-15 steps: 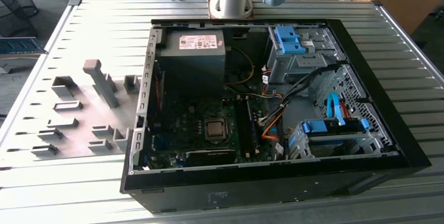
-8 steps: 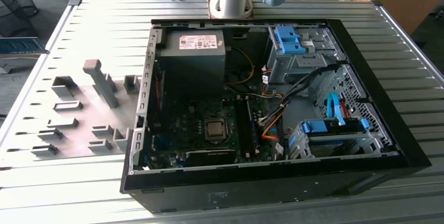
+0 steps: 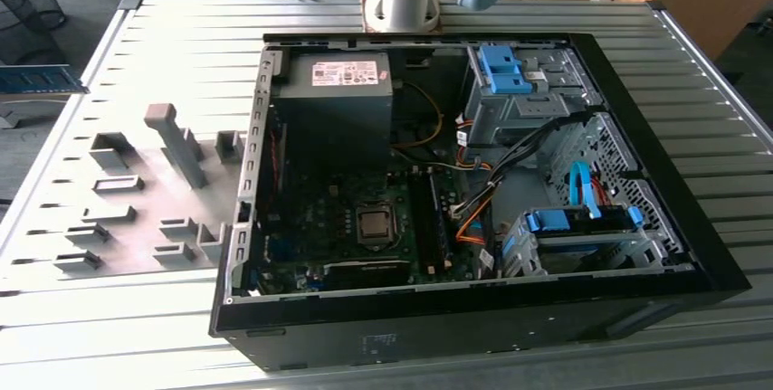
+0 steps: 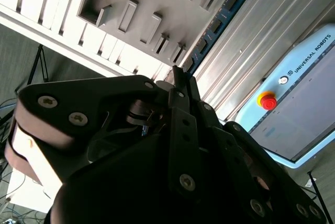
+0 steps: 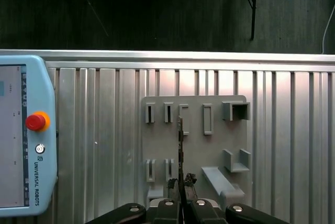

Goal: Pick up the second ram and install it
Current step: 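Pick up the second ram and move it above second insertion slot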

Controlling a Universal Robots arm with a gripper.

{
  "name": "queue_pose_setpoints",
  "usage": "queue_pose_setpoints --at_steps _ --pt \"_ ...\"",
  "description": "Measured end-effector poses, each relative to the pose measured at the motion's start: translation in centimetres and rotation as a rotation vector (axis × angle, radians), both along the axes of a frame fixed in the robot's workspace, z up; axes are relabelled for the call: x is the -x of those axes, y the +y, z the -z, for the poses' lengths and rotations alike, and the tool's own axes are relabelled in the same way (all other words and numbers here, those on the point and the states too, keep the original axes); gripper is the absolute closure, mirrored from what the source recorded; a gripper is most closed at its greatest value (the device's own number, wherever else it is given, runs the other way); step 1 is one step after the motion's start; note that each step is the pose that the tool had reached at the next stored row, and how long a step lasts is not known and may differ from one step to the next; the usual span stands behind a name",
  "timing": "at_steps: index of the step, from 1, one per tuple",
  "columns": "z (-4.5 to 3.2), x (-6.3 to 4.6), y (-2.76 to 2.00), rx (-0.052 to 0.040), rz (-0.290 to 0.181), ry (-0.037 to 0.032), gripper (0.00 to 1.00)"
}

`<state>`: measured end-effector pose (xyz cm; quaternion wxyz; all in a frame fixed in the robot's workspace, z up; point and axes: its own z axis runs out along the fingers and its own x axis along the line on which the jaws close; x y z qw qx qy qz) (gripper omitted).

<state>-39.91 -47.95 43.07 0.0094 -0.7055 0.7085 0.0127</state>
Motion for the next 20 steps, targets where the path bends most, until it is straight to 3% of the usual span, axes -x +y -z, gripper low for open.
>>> queue_pose_setpoints --at_steps 20 --pt "0.0 -0.7 0.0 0.0 0.0 0.0 0.86"
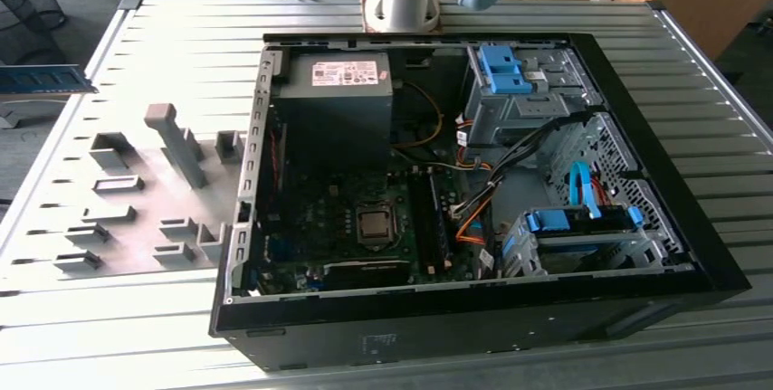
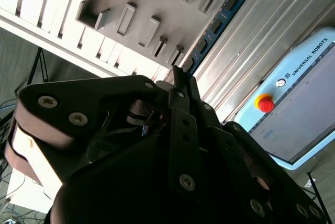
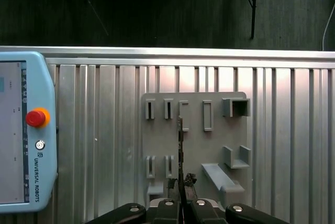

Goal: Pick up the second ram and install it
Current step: 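Pick up the second ram and move it above second insertion slot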

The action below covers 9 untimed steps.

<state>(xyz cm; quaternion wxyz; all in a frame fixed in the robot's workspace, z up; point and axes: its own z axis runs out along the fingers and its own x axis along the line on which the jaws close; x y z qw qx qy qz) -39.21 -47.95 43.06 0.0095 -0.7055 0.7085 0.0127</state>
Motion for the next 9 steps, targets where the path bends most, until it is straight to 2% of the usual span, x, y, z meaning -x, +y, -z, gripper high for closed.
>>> queue_pose_setpoints --at_steps 9 --pt "0.0 -0.28 0.0 -0.0001 0.0 0.0 0.86"
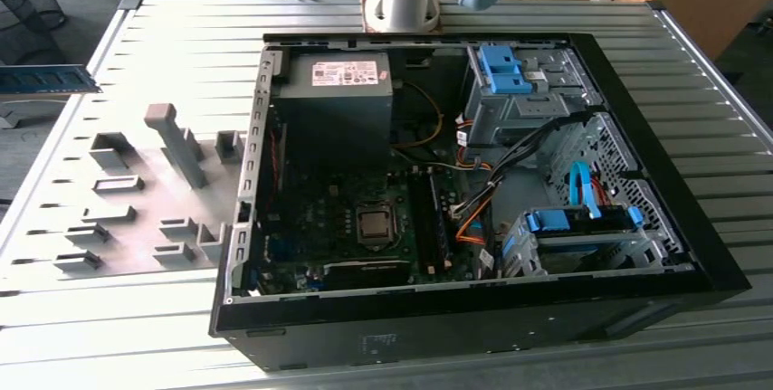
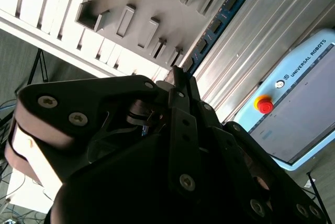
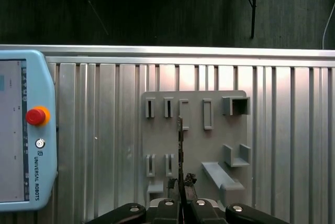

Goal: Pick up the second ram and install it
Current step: 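Pick up the second ram and move it above second insertion slot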

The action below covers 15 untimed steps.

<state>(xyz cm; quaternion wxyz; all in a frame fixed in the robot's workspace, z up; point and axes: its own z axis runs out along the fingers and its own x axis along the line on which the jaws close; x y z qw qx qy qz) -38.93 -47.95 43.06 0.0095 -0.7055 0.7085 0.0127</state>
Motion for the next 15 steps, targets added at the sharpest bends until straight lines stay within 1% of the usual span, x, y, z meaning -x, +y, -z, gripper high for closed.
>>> queue_pose_setpoints --at_steps 10,15 --pt "0.0 -0.24 0.0 0.0001 0.0 0.0 0.86" --pt "0.0 -0.58 0.0 0.0001 0.0 0.0 0.86"
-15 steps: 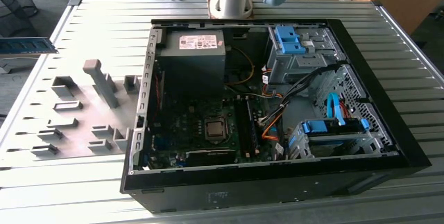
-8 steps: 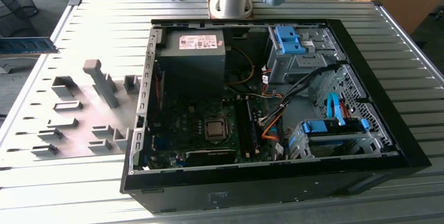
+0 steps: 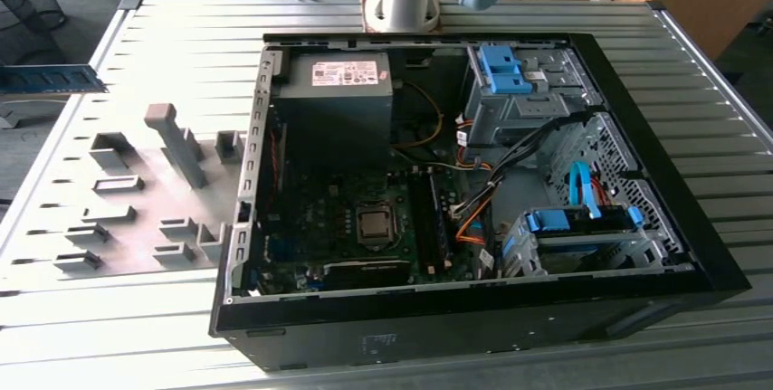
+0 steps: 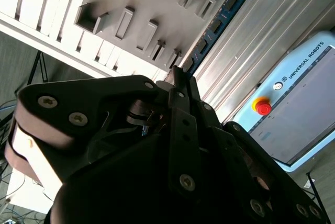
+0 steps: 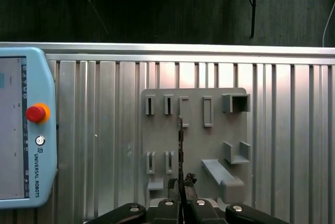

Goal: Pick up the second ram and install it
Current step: 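Pick up the second ram and move it above second insertion slot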

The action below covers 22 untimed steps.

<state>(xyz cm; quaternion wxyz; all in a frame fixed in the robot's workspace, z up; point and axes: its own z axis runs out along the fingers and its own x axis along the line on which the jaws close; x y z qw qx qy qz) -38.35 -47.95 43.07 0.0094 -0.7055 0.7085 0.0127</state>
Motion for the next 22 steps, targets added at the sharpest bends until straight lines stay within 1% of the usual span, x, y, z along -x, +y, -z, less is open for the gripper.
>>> queue_pose_setpoints --at_steps 14,22 --pt "0.01 -2.0 0.0 0.0 0.0 -0.0001 0.86" --pt "0.0 -2.8 0.0 0.0 0.0 -0.0001 0.86"
